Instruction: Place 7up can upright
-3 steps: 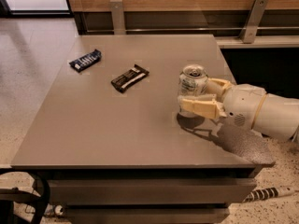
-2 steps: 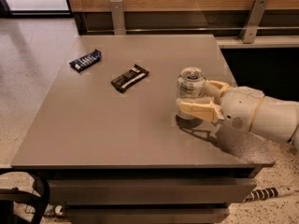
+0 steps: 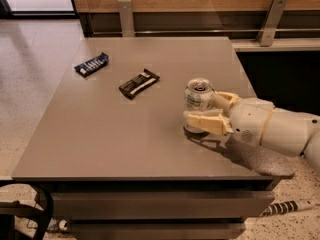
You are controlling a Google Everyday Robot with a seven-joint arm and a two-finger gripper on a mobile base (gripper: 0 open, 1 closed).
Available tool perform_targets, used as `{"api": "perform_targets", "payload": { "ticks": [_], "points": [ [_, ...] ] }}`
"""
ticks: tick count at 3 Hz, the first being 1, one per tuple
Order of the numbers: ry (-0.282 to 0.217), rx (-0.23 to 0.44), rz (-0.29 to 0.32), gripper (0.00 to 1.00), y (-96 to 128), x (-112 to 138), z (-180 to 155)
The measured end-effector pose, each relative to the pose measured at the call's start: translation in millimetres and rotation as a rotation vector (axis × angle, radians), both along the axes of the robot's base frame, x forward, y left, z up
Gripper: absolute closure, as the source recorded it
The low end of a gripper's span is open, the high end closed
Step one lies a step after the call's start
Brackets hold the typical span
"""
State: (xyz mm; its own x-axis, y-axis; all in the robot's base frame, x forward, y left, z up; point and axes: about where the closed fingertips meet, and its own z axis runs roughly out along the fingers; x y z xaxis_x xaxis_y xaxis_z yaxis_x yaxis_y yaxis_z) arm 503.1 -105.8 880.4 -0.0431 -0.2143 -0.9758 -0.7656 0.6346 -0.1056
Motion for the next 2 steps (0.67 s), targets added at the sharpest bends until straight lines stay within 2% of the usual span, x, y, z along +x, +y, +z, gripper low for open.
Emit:
{"api": "perform_targets", "payload": {
  "ticks": [1, 2],
  "points": [
    [0.015, 0.027, 0.009, 1.00, 7.5, 2.4, -12.4],
    [0.016, 0.025, 0.004, 0.84, 5.1, 1.8, -13.1]
  ]
}}
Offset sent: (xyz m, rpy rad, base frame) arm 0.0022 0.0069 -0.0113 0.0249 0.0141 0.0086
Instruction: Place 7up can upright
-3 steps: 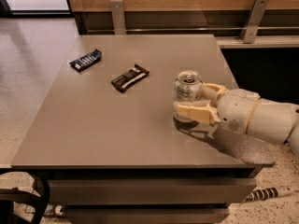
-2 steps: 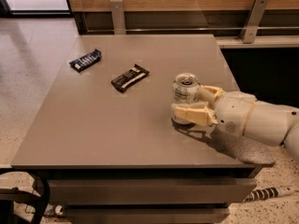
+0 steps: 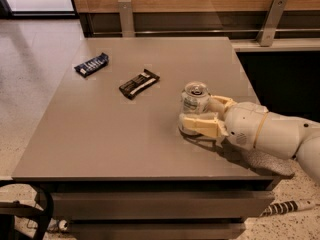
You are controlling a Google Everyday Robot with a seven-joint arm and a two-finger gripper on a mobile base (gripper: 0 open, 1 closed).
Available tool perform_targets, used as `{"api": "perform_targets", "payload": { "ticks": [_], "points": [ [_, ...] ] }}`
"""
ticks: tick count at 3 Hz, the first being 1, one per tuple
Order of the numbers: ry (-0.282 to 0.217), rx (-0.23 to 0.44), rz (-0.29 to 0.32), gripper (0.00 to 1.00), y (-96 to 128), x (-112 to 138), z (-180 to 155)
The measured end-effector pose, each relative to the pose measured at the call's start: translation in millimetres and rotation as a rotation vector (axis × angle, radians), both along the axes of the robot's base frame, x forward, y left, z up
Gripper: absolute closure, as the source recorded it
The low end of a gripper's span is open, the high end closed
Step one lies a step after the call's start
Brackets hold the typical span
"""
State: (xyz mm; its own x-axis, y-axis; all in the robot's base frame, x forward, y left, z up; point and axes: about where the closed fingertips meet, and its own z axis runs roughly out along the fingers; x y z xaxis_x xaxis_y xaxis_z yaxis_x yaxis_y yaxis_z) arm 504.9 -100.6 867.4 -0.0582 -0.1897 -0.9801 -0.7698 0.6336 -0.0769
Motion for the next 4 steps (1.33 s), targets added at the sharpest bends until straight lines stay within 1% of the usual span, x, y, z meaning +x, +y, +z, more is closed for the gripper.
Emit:
{"api": "perform_targets", "payload": {
  "ticks": [1, 2, 3, 4],
  "points": [
    [0.001, -0.002, -0.005, 0.59, -2.6, -0.7, -0.7],
    [0.002, -0.004, -0.010, 0.37, -4.6, -1.2, -1.3],
    [0.003, -0.006, -0.014, 0.12, -6.8, -1.9, -2.1],
    [0.004, -0.007, -0.018, 0.00, -8.5, -2.4, -2.7]
  ]
}}
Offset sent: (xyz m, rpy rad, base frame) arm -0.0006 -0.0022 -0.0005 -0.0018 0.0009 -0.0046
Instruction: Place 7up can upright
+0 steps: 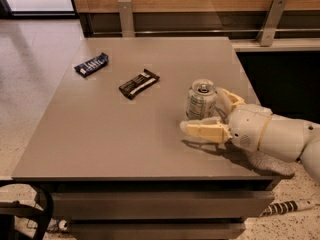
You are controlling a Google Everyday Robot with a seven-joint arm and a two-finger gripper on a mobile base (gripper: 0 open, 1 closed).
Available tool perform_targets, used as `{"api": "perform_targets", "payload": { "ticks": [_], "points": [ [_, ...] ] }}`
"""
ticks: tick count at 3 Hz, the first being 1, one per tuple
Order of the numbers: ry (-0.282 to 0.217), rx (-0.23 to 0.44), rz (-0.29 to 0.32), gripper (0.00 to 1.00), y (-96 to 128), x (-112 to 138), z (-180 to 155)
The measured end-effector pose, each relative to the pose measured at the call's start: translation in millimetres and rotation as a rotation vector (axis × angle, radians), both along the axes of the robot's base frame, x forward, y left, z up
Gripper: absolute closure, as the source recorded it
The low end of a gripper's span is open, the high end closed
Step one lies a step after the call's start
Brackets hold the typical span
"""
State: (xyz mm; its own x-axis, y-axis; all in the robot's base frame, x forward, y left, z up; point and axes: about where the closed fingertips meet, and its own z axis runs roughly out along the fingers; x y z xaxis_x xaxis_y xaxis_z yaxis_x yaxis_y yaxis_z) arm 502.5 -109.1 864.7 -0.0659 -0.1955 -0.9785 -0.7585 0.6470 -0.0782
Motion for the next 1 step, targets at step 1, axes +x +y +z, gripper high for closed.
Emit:
{"api": "perform_targets", "payload": {
  "ticks": [1],
  "points": [
    [0.000, 0.000, 0.000, 0.00, -0.1, 0.0, 0.0]
  ]
}}
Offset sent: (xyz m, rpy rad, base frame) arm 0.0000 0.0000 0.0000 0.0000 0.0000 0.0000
